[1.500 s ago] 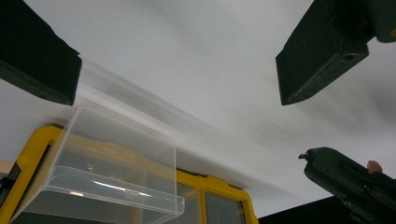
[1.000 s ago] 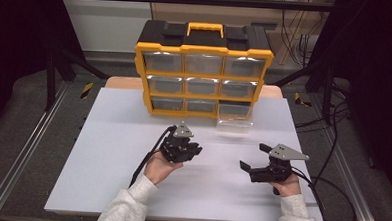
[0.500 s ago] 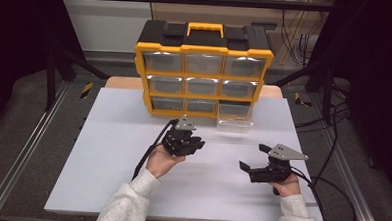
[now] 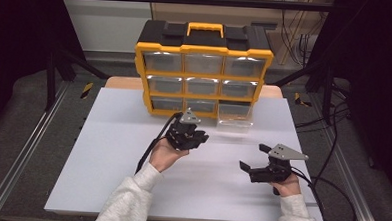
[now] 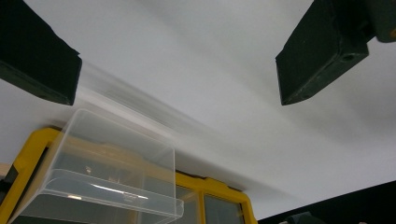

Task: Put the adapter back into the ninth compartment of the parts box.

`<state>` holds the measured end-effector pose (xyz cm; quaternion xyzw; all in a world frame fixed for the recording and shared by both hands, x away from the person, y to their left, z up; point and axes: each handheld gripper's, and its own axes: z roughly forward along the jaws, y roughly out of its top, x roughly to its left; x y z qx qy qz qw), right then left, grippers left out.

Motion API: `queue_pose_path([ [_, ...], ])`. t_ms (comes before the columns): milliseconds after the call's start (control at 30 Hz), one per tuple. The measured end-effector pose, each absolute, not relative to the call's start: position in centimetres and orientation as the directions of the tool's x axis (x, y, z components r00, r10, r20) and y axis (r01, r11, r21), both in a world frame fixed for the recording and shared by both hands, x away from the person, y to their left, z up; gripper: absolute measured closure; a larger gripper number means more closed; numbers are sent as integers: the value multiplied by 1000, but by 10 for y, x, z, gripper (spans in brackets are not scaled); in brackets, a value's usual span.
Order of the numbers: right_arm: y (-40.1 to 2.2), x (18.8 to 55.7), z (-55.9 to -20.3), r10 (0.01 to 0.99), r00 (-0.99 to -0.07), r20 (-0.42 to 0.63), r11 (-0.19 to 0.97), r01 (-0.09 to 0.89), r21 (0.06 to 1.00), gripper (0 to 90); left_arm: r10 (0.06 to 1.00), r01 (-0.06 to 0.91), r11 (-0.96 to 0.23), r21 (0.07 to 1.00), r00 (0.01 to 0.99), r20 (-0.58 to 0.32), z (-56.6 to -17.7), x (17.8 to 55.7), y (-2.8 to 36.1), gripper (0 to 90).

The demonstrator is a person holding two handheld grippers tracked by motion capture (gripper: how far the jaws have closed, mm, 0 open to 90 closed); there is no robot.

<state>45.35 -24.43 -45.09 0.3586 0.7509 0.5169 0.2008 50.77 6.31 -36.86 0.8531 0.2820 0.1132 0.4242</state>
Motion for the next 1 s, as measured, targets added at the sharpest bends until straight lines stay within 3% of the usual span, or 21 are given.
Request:
queue_pose_path([
  [1000, -244, 453, -451, 746, -663, 64, 215, 331, 919, 7, 579, 368, -464, 806, 815, -39, -352, 531, 43, 756],
])
